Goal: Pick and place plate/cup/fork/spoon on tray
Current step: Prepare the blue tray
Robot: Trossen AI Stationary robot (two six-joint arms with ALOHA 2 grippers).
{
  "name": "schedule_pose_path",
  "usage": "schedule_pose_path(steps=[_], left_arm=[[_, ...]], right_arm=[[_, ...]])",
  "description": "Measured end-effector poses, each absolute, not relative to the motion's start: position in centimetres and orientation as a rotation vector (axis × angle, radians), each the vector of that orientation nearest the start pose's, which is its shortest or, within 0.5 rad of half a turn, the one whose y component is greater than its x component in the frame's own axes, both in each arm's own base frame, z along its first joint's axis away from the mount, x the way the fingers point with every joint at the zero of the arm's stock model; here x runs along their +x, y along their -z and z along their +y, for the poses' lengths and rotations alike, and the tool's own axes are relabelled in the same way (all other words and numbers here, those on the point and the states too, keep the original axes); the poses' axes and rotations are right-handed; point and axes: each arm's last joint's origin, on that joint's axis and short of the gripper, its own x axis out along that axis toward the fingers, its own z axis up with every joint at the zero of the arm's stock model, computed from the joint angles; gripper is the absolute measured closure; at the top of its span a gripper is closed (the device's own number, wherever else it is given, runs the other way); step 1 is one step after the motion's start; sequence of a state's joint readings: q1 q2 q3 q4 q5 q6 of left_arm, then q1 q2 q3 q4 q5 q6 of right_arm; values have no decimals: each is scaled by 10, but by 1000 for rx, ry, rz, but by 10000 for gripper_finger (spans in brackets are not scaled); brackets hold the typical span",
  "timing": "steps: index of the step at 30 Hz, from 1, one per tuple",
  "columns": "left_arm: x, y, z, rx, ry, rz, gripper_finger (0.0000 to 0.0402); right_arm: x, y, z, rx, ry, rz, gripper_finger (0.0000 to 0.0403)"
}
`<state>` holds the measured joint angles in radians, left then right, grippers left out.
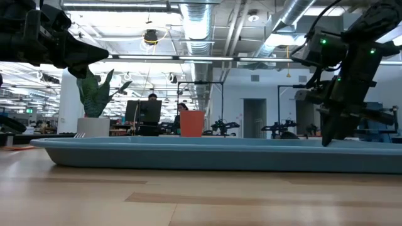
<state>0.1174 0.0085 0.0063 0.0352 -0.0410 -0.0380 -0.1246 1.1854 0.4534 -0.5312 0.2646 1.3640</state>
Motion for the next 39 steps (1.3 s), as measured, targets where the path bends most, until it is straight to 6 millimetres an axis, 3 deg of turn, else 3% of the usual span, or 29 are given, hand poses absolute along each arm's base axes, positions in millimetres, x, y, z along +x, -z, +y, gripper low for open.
schedule_pose_path(steps=[39], left_arm=[[97,-168,13,-37,-158,-36,401]], right_arm=[[175,-139,-34,1119,1122,738,359]])
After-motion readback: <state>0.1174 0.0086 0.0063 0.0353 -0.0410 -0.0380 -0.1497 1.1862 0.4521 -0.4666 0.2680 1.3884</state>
